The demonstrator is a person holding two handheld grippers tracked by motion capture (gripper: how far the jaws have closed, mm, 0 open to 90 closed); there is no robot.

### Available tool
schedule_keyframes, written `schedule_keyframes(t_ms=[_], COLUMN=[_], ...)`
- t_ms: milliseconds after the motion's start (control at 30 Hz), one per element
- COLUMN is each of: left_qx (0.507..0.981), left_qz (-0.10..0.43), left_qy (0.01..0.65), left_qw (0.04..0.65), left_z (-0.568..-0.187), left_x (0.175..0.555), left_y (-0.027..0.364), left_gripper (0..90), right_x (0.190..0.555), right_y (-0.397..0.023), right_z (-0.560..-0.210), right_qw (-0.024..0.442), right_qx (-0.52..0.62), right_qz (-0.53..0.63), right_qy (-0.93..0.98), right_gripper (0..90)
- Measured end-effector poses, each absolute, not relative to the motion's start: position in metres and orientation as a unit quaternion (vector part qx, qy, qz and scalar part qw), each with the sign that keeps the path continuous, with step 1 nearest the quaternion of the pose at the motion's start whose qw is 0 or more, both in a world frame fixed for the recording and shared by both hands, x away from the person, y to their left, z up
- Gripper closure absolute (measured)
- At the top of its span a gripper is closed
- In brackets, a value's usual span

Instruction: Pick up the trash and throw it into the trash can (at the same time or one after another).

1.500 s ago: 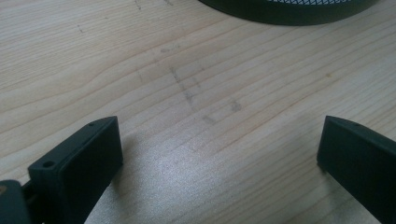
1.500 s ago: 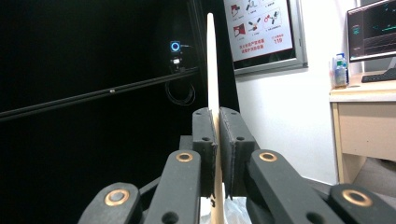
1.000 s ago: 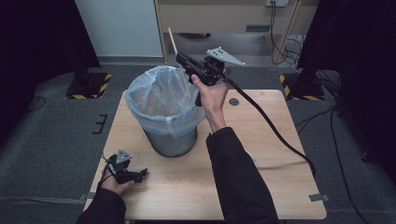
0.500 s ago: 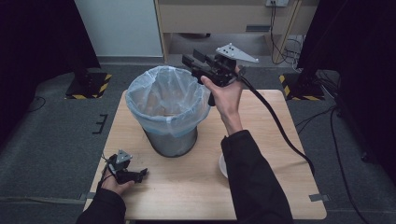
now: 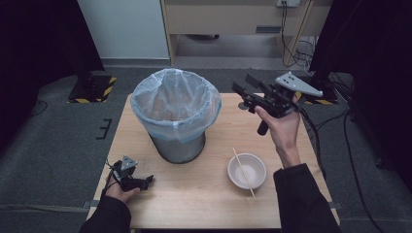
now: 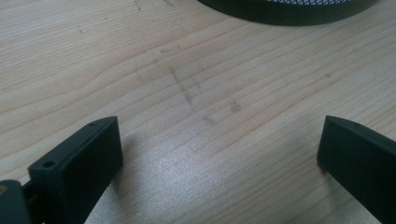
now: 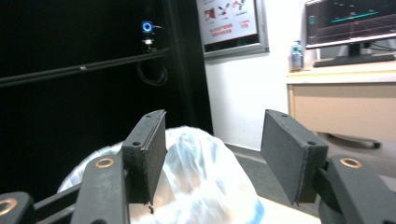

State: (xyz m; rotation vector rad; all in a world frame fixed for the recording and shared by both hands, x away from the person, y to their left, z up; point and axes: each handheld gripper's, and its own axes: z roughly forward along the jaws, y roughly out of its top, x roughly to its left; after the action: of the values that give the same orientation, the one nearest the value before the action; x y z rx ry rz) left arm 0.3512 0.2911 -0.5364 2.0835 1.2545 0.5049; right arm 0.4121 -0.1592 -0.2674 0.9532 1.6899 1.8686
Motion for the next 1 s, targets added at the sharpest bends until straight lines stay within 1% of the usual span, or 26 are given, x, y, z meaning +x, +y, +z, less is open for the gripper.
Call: schedule_keyframes(t_ms=[167,367,700,767,833,1000], left_qx=[0.793,0.792,0.792,0.791,0.791,0.791], left_qz=[0.193,0.193,0.194,0.194,0.194,0.194], left_qy=[0.479,0.48,0.481,0.481,0.482,0.482], left_qw=[0.323,0.323,0.323,0.323,0.323,0.323], left_z=[-0.536,-0.536,-0.536,-0.536,-0.536,-0.536], left_x=[0.351,0.351,0.351,0.351,0.351,0.351], left_y=[0.291,0.29,0.29,0.29,0.29,0.29], left_gripper=[0.0,0.0,0.0,0.0,0.0,0.0], right_x=[0.398,0.381,0.364,0.362,0.36,0.353], right_y=[-0.183,-0.201,-0.213,-0.213,-0.214,-0.214], right_z=[-0.292,-0.329,-0.392,-0.397,-0.411,-0.429], right_qw=[0.221,0.216,0.193,0.19,0.183,0.18], right_qx=[0.361,0.383,0.415,0.418,0.425,0.427], right_qz=[0.658,0.631,0.574,0.571,0.556,0.53], right_qy=[0.623,0.639,0.679,0.681,0.691,0.71], right_gripper=[38.5,36.8,37.0,36.6,35.8,36.9])
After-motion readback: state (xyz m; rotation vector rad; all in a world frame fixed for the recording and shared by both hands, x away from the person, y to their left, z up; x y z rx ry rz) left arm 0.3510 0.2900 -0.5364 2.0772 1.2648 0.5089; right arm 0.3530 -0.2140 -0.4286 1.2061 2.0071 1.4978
